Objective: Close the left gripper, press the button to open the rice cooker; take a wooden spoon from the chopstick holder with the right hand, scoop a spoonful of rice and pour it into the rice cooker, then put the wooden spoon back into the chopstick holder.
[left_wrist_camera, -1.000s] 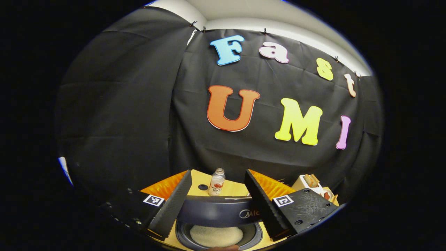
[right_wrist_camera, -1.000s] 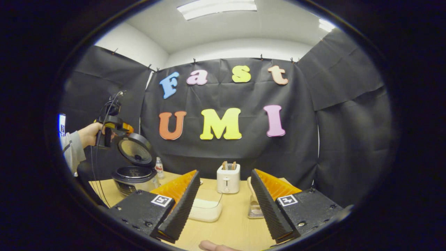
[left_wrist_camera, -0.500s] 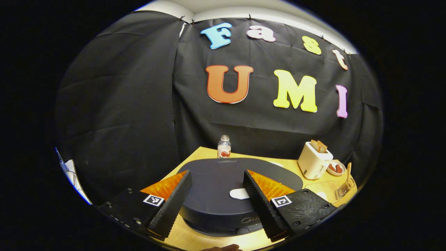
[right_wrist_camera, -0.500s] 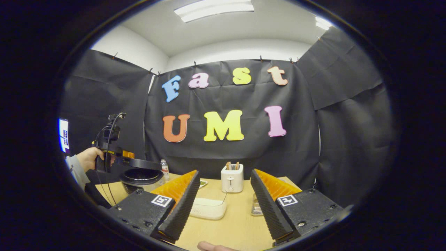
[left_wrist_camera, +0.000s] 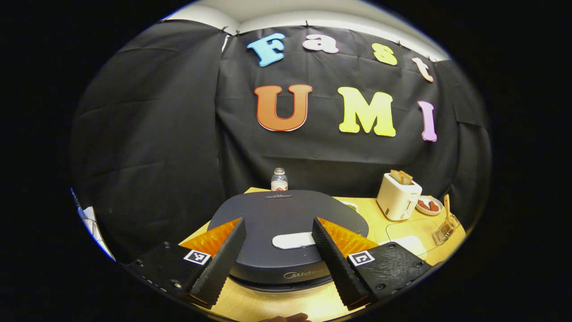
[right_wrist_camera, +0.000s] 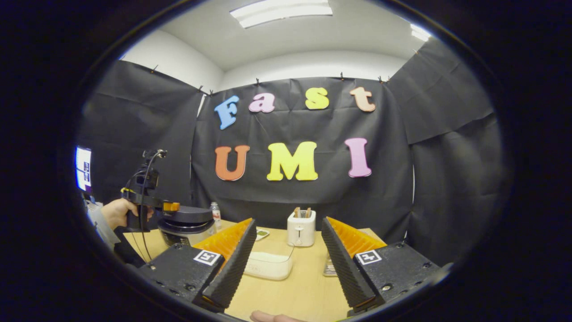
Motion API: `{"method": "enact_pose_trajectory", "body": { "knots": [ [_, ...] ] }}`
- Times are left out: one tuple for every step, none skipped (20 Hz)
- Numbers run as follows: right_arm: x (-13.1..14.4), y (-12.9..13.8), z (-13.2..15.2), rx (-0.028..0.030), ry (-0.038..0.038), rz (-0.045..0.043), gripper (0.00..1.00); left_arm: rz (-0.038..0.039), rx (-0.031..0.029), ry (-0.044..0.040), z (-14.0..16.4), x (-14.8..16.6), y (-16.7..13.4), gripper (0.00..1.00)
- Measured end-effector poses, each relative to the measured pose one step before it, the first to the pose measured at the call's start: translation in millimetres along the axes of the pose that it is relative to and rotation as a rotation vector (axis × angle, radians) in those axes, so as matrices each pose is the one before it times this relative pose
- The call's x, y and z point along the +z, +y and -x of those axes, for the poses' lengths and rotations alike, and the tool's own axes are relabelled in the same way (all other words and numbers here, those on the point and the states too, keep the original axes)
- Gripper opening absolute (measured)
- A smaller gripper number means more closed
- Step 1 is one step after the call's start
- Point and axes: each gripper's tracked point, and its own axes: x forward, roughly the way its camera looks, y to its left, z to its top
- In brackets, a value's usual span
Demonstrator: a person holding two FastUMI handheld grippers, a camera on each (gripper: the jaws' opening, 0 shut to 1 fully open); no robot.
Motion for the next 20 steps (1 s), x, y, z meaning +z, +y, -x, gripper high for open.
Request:
{"method": "enact_pose_trajectory", "body": {
  "knots": [
    [-4.14, 2.16, 0.93, 0.01196, 0.01545, -0.00412, 0.97, 0.0005, -0.00424, 0.0368, 0.36, -4.75, -4.0, 0.97],
    [-1.18, 0.11, 0.4, 0.00648, 0.00732, -0.00097, 0.95, -0.0075, 0.00452, 0.03664, 0.93, -12.13, -0.83, 0.97],
    [2.68, -1.84, 1.26, -0.00063, -0.00494, -0.00051, 0.92, -0.01895, -0.00113, -0.05385, 3.23, 10.49, 0.8, 0.97],
    [2.83, -2.86, 0.8, -0.00384, -0.01109, 0.00333, 0.95, -0.00005, -0.00472, 0.01816, -0.13, -3.59, -1.21, 0.98],
    [1.24, -2.19, 0.27, -0.00633, -0.00655, 0.00441, 0.95, 0.00659, -0.00627, 0.00875, 1.76, -0.73, -1.65, 0.97],
    [-1.81, -1.86, 0.36, -0.00611, -0.0015, 0.00109, 0.92, 0.00903, -0.00238, 0.02021, 2.85, -2.36, -1.14, 0.98],
    [-0.48, -1.38, -0.45, -0.00344, 0.00094, -0.00159, 0.92, 0.00042, 0.00225, 0.01092, 2.45, -1.63, -0.3, 0.98],
    [-1.61, -1.12, 0.36, -0.00251, 0.00306, -0.00099, 0.95, -0.00273, 0.00807, 0.01124, 1.86, -1.31, -0.01, 0.98],
    [-0.94, 0.1, -0.18, -0.0001, 0.00425, -0.00056, 0.92, -0.00033, 0.01185, 0.00392, 1.44, 0.96, 0.32, 0.98],
    [-0.38, 1.86, 0.62, 0.00626, 0.00146, -0.00131, 0.92, 0.01263, 0.01709, 0.0033, 1.85, -0.92, 0.28, 0.98],
    [0.79, 2.21, 1.2, 0.0101, -0.00488, -0.00127, 0.92, 0.00506, 0.01494, -0.00087, 1.31, 0.08, -1.4, 0.98],
    [0.93, 1.12, 1.38, 0.00778, -0.00442, 0.00392, 0.95, -0.00911, 0.01024, -0.00305, 0.35, -1.27, -1.31, 0.98],
    [1.32, -0.37, 2.38, 0.00094, -0.00465, 0.0086, 0.92, -0.00286, 0.00756, -0.00269, 0.34, -0.75, -1.41, 0.98],
    [1.99, -2.18, 1.41, -0.00275, -0.00743, 0.00776, 0.92, 0.00191, -0.00191, -0.00077, 1.9, -0.2, -1.54, 0.98],
    [0.85, -1.08, 1.1, -0.00416, -0.00921, 0.0024, 0.92, -0.00012, -0.0058, 0.00177, 1.27, -0.49, -1.32, 0.98],
    [1.44, -2.56, 1.38, -0.00625, -0.00842, -0.00039, 0.95, 0.00153, -0.00427, -0.0012, 0.46, -0.67, -0.1, 0.98],
    [0.75, -1.27, 0.12, -0.00432, -0.00613, -0.00117, 0.95, 0.00546, -0.00205, -0.00025, 0.25, -0.03, -0.2, 0.98],
    [-2.08, -0.6, -0.27, -0.00113, -0.00001, -0.00457, 0.92, 0.00774, 0.00226, -0.00737, 0.73, 0.89, 0.66, 0.98],
    [-2.07, 1.35, -0.37, 0.00721, 0.00403, -0.00634, 0.95, 0.00804, 0.00862, -0.00789, 0.52, -1.12, -0.57, 0.98],
    [-2.75, 2.66, 0.2, 0.00693, 0.0045, -0.00396, 0.92, 0.00214, 0.01144, -0.01359, 1.19, 0.9, -0.34, 0.98]
  ]
}}
